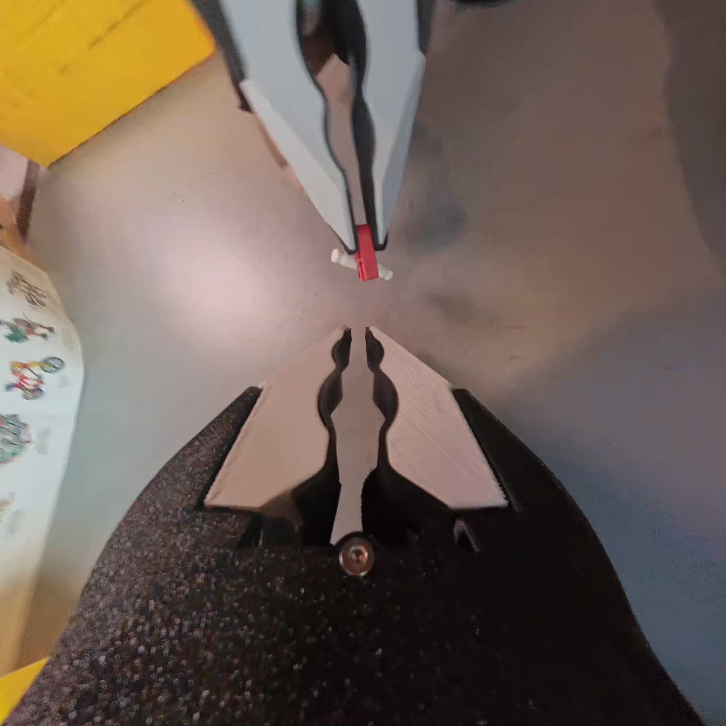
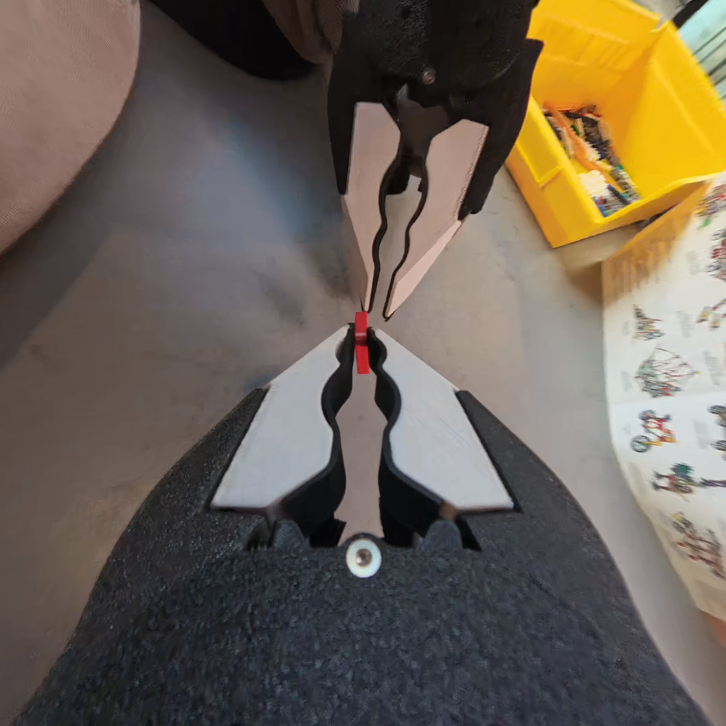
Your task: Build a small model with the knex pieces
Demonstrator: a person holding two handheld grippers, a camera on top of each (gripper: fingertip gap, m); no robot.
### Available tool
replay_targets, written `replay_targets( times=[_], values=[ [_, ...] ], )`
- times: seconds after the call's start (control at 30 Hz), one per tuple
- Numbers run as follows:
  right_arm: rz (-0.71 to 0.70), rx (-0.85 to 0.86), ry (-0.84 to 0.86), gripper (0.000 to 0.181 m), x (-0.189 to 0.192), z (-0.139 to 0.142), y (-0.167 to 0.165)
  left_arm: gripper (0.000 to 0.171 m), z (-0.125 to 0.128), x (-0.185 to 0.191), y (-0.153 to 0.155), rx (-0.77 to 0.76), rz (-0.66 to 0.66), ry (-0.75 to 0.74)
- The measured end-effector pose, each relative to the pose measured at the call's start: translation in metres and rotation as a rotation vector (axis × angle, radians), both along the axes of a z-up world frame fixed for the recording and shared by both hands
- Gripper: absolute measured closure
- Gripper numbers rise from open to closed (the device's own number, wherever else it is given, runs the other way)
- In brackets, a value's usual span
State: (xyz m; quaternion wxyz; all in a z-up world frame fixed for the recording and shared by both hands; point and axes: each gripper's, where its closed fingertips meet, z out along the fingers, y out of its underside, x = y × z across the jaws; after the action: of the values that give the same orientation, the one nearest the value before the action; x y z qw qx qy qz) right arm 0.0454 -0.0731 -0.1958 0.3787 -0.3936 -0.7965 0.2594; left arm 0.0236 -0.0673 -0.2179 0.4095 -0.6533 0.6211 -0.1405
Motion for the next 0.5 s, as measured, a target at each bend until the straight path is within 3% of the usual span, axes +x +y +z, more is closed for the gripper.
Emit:
replay_targets(
  times=[0.13, 0.2, 0.37, 0.5],
  values=[
    [-0.079, 0.273, 0.07, 0.177, 0.0, -0.01, 0.005, 0.159, 0.024, 0.015, 0.0, -0.21, 0.09, -0.235],
    [-0.111, 0.361, 0.087, 0.178, 0.001, -0.014, 0.006, 0.154, 0.024, 0.025, -0.004, -0.289, 0.094, -0.252],
    [-0.123, 0.496, 0.061, 0.177, 0.007, -0.02, -0.004, 0.149, 0.013, 0.034, -0.007, -0.303, 0.081, -0.193],
    [-0.128, 0.494, 0.032, 0.178, 0.012, -0.032, -0.015, 0.166, 0.015, 0.043, -0.017, -0.419, 0.052, -0.26]
  ],
)
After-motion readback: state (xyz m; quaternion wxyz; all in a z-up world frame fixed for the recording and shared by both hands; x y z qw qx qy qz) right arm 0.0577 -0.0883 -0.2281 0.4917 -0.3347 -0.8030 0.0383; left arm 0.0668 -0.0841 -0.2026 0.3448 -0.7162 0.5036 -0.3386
